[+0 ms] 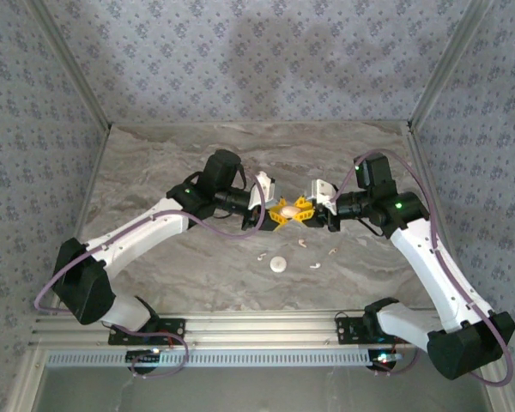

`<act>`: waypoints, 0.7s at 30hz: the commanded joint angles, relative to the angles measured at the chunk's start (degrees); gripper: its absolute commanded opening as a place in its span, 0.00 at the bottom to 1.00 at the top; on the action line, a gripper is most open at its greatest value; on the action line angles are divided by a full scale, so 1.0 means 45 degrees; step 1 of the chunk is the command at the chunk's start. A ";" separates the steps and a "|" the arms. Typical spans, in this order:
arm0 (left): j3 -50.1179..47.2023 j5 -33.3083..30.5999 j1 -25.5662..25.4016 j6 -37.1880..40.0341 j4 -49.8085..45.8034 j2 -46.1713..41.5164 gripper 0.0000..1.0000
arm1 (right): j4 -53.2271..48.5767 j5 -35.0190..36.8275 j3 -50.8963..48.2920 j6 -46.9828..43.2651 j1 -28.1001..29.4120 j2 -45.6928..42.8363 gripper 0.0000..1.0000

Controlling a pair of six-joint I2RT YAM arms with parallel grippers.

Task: Insert wireless bluetooth earbuds into charging case

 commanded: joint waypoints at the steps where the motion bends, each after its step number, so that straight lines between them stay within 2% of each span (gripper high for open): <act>1: 0.0393 0.0391 -0.0087 -0.0035 0.0306 -0.0090 0.29 | -0.0019 -0.0201 0.0205 -0.0067 0.0082 0.0032 0.21; 4: 0.0405 0.0384 -0.0073 -0.0025 0.0298 -0.0088 0.29 | -0.0078 -0.0220 0.0205 -0.0032 0.0085 0.0032 0.21; 8: 0.0372 0.0398 -0.0082 -0.0103 0.0352 -0.0124 0.42 | -0.0118 -0.0136 0.0243 -0.0026 0.0111 0.0032 0.21; 11: 0.0353 0.0399 -0.0074 -0.0113 0.0375 -0.0145 0.43 | -0.0205 0.0163 0.0278 -0.0084 0.0136 0.0032 0.21; 18: 0.0324 0.0399 -0.0074 -0.0138 0.0355 -0.0134 0.27 | -0.0245 0.0218 0.0334 -0.0117 0.0172 0.0066 0.21; 19: 0.0319 0.0399 -0.0079 -0.0133 0.0345 -0.0135 0.26 | -0.0225 0.0213 0.0329 -0.0068 0.0168 0.0071 0.22; 21: 0.0314 0.0399 -0.0079 -0.0076 0.0321 -0.0139 0.26 | 0.0041 0.0080 0.0325 0.0555 0.0153 0.0051 0.31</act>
